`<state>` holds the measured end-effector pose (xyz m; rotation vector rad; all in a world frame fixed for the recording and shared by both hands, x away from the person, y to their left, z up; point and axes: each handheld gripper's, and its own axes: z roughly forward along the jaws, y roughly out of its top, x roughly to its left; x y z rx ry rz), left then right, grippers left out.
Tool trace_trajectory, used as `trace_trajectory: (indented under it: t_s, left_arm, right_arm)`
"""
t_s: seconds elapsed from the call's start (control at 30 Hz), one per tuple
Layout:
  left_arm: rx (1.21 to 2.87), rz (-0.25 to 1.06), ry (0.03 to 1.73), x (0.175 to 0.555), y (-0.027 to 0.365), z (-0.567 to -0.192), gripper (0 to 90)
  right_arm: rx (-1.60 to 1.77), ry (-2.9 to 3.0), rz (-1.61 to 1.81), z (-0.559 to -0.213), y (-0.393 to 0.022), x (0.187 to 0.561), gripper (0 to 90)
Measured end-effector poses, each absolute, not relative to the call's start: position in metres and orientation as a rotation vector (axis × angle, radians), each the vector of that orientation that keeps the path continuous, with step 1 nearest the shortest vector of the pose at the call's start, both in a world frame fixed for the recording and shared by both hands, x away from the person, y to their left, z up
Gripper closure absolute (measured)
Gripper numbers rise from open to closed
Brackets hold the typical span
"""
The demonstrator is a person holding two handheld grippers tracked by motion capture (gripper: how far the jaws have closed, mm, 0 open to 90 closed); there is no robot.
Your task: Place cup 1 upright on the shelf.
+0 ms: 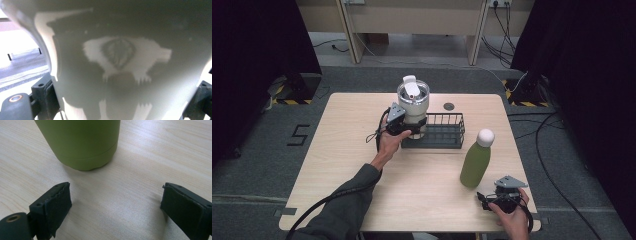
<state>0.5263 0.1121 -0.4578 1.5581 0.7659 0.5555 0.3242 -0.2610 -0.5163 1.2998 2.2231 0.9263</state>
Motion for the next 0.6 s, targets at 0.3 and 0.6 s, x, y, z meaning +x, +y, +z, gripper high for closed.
trace_trajectory:
  t_s: [0.3,0.6]
  left_arm:
    - [1.573,0.596,0.730,0.5234,0.1132,-0.4620,10.3]
    - [1.553,0.596,0.729,0.5218,0.1115,-0.4643,9.7]
  right_arm:
    - [1.299,2.224,0.926,-0.5163,-0.2610,0.3241,9.4]
    - [1.299,2.224,0.926,-0.5163,-0.2610,0.3241,9.4]
